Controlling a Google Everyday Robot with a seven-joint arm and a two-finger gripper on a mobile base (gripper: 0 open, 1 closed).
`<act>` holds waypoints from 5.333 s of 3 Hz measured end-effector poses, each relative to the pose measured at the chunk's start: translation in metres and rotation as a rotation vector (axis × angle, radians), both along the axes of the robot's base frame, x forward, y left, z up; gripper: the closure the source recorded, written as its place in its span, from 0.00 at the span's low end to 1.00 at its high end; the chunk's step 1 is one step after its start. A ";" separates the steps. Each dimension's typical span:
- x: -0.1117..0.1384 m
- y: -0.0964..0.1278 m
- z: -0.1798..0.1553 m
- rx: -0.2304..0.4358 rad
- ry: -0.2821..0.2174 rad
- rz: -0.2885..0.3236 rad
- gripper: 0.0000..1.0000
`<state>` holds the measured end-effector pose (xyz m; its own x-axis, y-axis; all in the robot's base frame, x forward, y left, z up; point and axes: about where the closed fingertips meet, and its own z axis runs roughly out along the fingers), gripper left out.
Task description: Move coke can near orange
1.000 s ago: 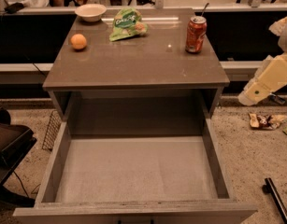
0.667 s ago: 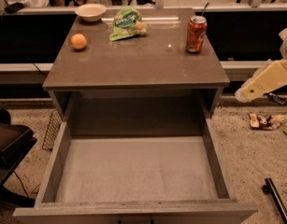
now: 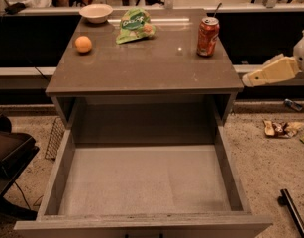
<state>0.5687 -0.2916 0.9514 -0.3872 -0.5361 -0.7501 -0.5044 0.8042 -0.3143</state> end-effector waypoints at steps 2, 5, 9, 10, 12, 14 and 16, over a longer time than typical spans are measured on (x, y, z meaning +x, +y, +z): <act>0.064 0.005 0.031 0.151 -0.251 -0.035 0.00; 0.125 0.038 0.010 0.357 -0.278 0.039 0.00; 0.253 0.069 -0.029 0.447 -0.378 0.125 0.00; 0.264 0.074 -0.042 0.473 -0.338 0.120 0.00; 0.272 0.086 -0.054 0.505 -0.296 0.118 0.41; 0.273 0.092 -0.056 0.508 -0.292 0.125 0.88; 0.266 0.117 -0.023 0.493 -0.301 0.200 1.00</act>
Offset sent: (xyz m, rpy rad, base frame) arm 0.0412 0.0030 0.0133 0.1105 -0.1458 -0.0098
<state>0.8348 -0.1749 0.9284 -0.0472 -0.1387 -0.9892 -0.6074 0.7902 -0.0818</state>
